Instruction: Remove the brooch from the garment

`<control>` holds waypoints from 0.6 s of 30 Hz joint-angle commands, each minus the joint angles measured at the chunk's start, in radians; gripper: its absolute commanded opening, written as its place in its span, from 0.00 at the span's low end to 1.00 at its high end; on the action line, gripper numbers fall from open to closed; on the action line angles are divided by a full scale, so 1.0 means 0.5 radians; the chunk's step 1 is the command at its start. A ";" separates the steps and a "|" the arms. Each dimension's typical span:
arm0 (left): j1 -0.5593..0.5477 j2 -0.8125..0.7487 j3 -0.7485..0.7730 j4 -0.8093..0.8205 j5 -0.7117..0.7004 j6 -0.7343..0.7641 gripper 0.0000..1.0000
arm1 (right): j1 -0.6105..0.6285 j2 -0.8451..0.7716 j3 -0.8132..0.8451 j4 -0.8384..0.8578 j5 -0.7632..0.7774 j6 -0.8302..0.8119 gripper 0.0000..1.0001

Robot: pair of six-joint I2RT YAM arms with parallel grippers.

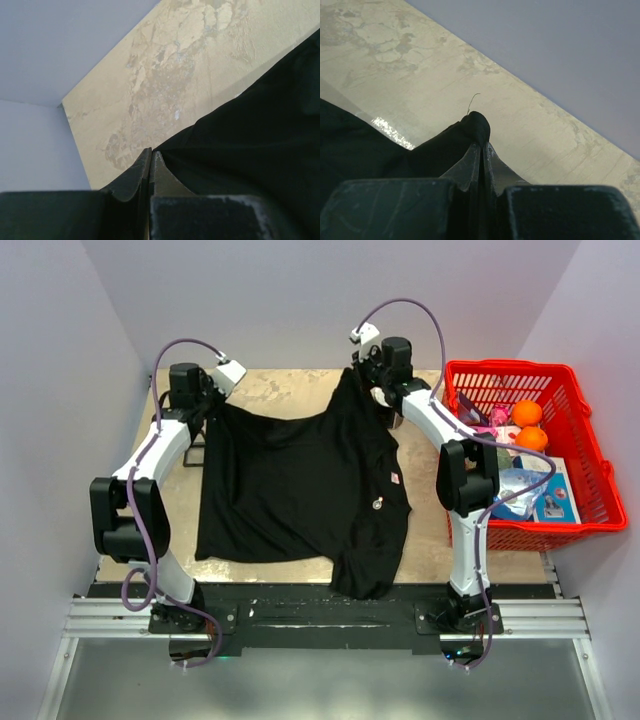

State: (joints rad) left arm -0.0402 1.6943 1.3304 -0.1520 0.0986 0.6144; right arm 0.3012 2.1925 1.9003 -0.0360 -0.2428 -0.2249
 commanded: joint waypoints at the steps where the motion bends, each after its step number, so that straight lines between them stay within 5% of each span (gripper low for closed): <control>1: -0.008 0.002 0.116 0.092 -0.047 0.029 0.01 | 0.008 -0.047 0.111 0.127 0.071 0.035 0.10; 3: -0.008 -0.020 0.137 0.074 -0.035 0.023 0.08 | 0.005 -0.099 0.105 0.097 0.065 0.054 0.20; 4: -0.012 -0.053 0.143 0.059 -0.007 -0.004 0.18 | 0.008 -0.129 0.102 0.088 0.062 0.069 0.34; 7: -0.027 -0.170 0.177 0.052 0.072 -0.111 0.41 | 0.005 -0.261 0.117 -0.044 0.038 0.130 0.51; 10: -0.067 -0.323 0.174 0.043 0.225 -0.243 0.70 | 0.011 -0.460 0.059 -0.225 -0.020 0.146 0.57; 18: -0.382 -0.591 -0.319 -0.119 0.576 -0.311 0.72 | 0.017 -1.022 -0.654 -0.844 -0.272 -0.249 0.57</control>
State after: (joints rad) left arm -0.1524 1.4342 1.2873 -0.1555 0.2581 0.4953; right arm 0.3019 1.7924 1.7264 -0.2558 -0.2836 -0.2173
